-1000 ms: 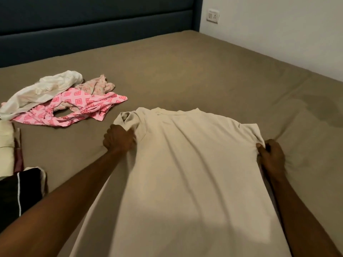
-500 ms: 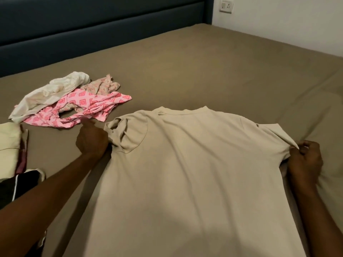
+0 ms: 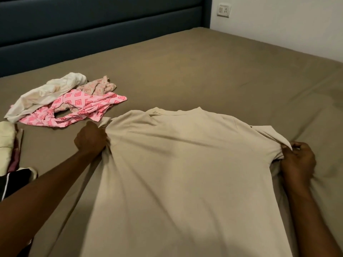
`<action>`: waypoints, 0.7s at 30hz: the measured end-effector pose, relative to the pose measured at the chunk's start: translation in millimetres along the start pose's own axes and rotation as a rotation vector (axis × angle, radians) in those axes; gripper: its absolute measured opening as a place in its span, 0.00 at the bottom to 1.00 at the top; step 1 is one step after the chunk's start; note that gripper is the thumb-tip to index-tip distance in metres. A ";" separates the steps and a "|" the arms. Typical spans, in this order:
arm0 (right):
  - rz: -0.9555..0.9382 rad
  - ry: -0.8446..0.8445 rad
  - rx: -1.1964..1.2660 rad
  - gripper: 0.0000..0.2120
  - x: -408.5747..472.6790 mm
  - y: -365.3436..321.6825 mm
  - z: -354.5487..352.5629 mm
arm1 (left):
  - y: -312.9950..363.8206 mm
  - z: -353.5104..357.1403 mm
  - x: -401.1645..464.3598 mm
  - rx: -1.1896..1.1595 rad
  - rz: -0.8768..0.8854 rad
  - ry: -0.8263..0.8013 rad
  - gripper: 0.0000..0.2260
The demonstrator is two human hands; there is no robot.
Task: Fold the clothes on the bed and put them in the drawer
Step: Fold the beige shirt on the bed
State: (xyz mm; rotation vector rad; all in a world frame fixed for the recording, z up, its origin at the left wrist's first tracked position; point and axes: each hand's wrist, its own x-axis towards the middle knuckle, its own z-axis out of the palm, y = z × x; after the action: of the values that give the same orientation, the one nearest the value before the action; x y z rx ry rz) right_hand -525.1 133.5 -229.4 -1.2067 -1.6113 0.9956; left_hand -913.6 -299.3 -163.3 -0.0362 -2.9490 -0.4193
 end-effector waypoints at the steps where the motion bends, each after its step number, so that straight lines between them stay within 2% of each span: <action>1: 0.006 0.010 -0.002 0.09 0.0 0.1 0.1 | -8.9 3.3 3.9 -0.013 -0.002 -0.024 0.18; 4: -0.009 0.030 -0.037 0.11 0.8 -2.9 -1.5 | -15.9 5.7 5.0 -0.051 0.024 -0.039 0.23; 6: -0.007 0.012 -0.036 0.13 -1.4 -6.4 -2.2 | -6.3 2.7 -1.2 -0.024 0.065 0.075 0.25; 8: 0.005 -0.013 -0.023 0.14 -3.0 -11.7 -1.7 | 14.1 1.0 -12.0 0.006 0.254 0.237 0.19; 10: -0.013 -0.046 0.007 0.13 -3.1 -13.9 0.1 | 47.5 5.6 -25.2 -0.025 0.523 0.297 0.13; 12: -0.019 -0.056 -0.006 0.12 -0.7 -11.5 -1.1 | 99.1 17.8 -41.8 -0.134 0.684 0.214 0.11; 15: 0.000 -0.076 0.029 0.14 1.7 -8.0 -0.1 | 184.4 38.6 -72.9 -0.301 0.786 0.021 0.18; 17: 0.006 -0.104 0.072 0.13 3.6 -6.8 -0.3 | 243.6 54.1 -96.9 -0.321 0.908 -0.116 0.24; 21: 0.073 -0.198 0.206 0.10 7.6 -7.1 -1.2 | 340.8 67.7 -136.9 -0.255 1.087 -0.401 0.28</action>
State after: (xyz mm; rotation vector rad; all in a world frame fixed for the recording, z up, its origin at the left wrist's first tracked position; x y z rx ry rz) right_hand -527.1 139.5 -221.0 -1.0600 -1.5779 1.3284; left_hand -773.3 46.7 -156.2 -1.7884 -2.6278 -0.6196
